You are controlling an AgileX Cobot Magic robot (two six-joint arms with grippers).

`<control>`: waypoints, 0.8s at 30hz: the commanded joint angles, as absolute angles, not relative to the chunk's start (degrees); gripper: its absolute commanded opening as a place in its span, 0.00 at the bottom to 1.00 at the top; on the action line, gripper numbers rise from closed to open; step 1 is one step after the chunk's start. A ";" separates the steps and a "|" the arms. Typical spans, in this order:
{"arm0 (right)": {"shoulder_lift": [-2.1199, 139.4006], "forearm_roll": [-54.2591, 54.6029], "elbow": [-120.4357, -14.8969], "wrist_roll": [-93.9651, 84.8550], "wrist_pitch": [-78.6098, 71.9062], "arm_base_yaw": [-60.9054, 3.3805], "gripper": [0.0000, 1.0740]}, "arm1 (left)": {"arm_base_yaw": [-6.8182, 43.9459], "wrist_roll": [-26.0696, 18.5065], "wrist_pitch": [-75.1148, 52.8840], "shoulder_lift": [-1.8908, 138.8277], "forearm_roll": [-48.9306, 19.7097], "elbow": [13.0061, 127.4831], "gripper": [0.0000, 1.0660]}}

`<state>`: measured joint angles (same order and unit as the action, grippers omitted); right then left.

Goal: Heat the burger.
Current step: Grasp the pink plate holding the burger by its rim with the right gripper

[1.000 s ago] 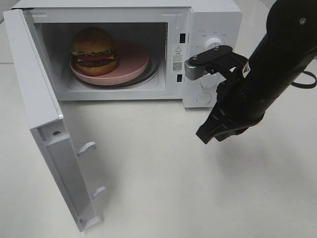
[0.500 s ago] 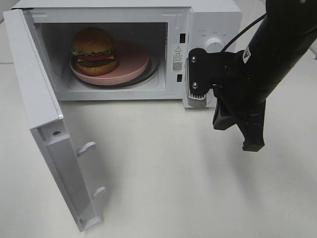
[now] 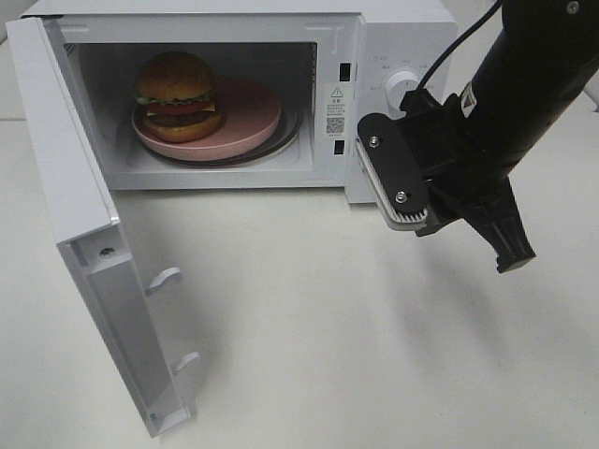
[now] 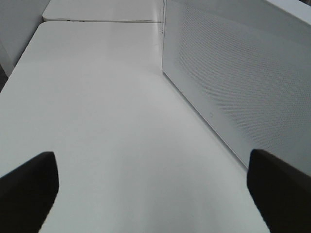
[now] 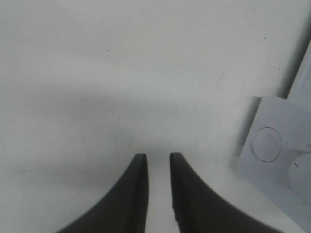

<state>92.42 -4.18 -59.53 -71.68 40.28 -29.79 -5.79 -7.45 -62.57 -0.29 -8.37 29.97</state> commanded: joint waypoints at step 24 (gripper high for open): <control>98.03 -12.26 -66.35 -55.46 28.19 -38.50 0.87 | -5.79 -7.45 -61.76 -1.26 -8.54 29.91 0.92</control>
<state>97.17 -11.46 -64.92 -56.49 28.53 -38.10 -5.79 -7.45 -62.57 -0.29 -8.37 29.97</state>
